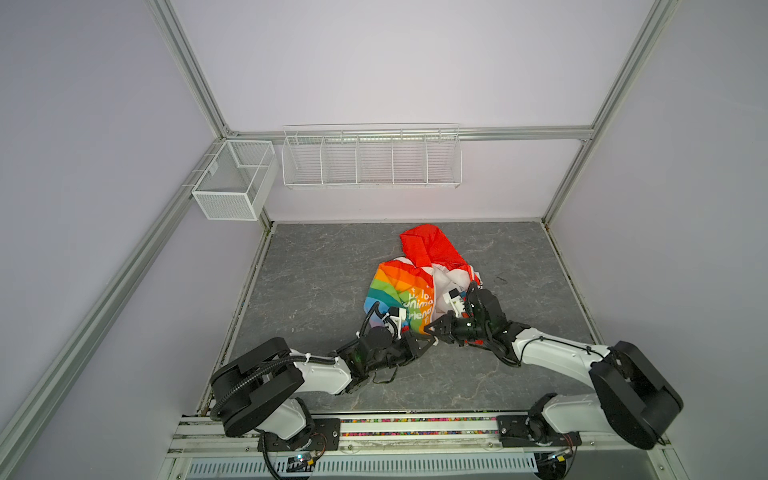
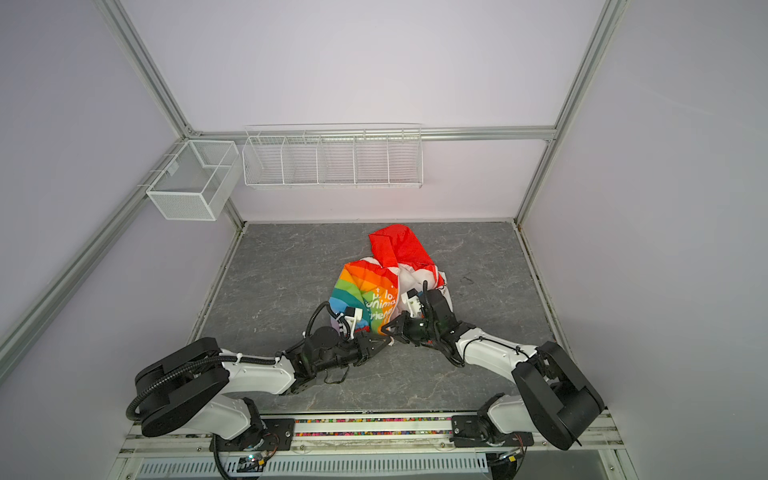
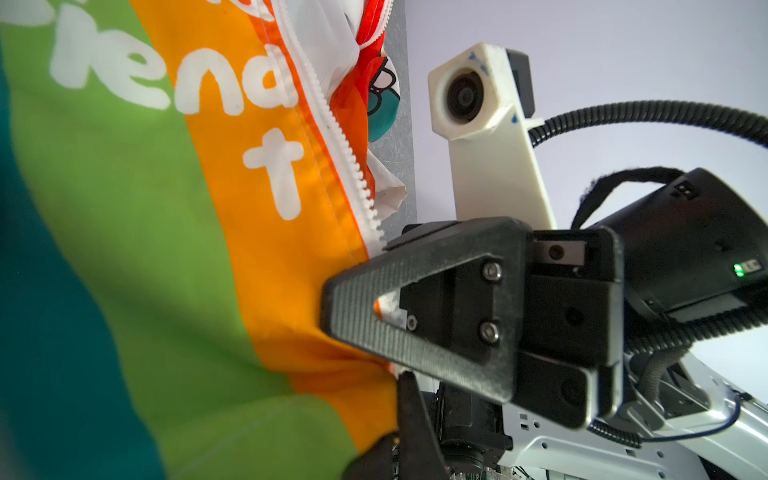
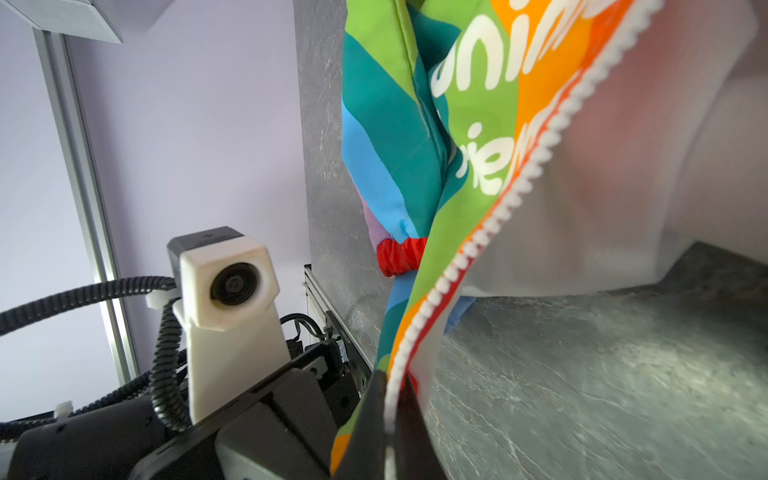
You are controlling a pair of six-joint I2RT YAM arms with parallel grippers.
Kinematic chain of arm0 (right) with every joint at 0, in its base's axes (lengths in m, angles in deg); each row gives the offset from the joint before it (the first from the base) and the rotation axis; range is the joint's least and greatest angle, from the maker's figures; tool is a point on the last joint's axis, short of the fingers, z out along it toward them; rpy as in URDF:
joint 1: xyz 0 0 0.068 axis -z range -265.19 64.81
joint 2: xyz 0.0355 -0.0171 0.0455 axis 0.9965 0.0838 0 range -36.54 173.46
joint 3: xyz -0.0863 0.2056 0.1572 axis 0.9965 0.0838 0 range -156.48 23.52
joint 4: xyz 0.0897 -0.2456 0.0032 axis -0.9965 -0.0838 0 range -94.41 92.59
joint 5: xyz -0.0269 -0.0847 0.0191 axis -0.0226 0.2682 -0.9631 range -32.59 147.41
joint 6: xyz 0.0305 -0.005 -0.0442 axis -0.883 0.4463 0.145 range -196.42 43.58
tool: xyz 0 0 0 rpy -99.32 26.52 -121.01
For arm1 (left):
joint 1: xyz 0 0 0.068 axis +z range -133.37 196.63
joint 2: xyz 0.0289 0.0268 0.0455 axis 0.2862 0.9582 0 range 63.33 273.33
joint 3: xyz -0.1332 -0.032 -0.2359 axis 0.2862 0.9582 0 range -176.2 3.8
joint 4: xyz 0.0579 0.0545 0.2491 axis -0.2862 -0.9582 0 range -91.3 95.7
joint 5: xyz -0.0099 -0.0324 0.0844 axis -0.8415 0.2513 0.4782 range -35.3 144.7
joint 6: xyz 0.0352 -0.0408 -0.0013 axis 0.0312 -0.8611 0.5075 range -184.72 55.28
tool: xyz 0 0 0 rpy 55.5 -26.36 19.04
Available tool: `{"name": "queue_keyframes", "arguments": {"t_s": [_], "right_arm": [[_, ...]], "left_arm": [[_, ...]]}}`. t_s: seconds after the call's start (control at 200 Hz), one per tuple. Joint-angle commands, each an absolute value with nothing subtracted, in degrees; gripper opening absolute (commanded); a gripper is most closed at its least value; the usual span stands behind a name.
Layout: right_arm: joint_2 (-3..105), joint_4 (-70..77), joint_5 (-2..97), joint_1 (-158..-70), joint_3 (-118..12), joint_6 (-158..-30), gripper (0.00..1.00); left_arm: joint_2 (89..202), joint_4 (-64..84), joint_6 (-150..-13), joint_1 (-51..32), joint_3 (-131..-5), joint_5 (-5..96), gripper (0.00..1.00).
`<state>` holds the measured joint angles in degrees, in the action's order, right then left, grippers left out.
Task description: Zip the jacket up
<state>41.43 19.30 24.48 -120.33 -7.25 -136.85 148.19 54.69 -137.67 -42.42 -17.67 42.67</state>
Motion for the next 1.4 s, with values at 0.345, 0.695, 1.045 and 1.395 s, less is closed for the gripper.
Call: {"name": "queue_keyframes", "arguments": {"t_s": [0.345,0.695,1.045,1.395], "right_arm": [[41.0,22.0,23.4,-120.6,-7.3,-137.1,0.06],[39.0,21.7,23.6,-120.6,-5.5,-136.9,0.06],[38.4,21.5,23.7,-120.5,-4.7,-136.7,0.06],[39.1,21.9,23.6,-120.5,-5.1,-136.8,0.06]], "left_arm": [[145.7,53.3,-136.9,-42.9,-18.2,43.3,0.22],[145.2,53.7,-137.8,-42.7,-17.1,44.9,0.35],[146.4,56.8,-139.2,-42.6,-15.8,45.6,0.29],[149.6,60.8,-138.9,-42.7,-17.6,42.5,0.11]]}}
